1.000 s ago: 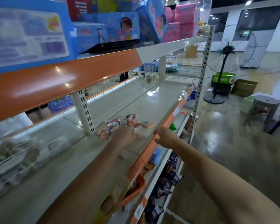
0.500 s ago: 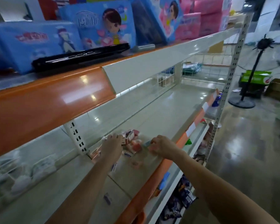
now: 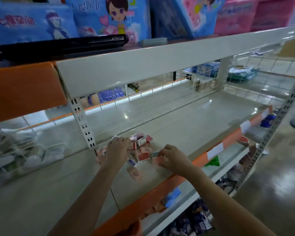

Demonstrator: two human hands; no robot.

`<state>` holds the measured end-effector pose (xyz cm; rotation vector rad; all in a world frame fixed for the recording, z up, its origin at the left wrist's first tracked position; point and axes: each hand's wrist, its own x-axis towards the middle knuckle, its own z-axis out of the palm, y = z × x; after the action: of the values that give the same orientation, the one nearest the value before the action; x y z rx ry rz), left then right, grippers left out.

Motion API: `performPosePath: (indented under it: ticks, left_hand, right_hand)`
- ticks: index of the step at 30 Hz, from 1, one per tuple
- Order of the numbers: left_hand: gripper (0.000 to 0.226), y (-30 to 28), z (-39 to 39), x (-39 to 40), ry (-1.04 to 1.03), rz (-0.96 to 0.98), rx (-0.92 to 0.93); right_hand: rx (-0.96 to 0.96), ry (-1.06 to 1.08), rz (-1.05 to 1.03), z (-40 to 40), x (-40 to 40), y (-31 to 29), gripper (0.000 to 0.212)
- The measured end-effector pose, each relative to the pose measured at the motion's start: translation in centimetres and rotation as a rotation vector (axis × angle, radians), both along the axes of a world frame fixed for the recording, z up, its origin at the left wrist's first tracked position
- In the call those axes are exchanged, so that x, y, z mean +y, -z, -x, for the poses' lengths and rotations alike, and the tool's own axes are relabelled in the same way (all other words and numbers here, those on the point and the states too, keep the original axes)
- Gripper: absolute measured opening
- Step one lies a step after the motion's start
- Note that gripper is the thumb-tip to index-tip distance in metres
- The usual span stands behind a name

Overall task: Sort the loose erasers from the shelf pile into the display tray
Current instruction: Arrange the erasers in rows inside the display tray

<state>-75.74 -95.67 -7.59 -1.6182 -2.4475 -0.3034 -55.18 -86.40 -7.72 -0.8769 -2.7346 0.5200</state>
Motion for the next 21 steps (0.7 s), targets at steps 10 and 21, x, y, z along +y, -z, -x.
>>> performPosePath:
  ticks: [10,21]
  left_hand:
    - [0.042,1.1,-3.4,-6.9,-0.080,-0.246,-0.076]
    - [0.034,-0.8,-5.1,-22.7,-0.378,-0.368,-0.096]
  right_hand:
    - [0.243,-0.206,0.094,1.6,-2.9,-0.4,0.032]
    - [0.339,-0.526,0.189,7.3,-14.6,-1.5,0.030]
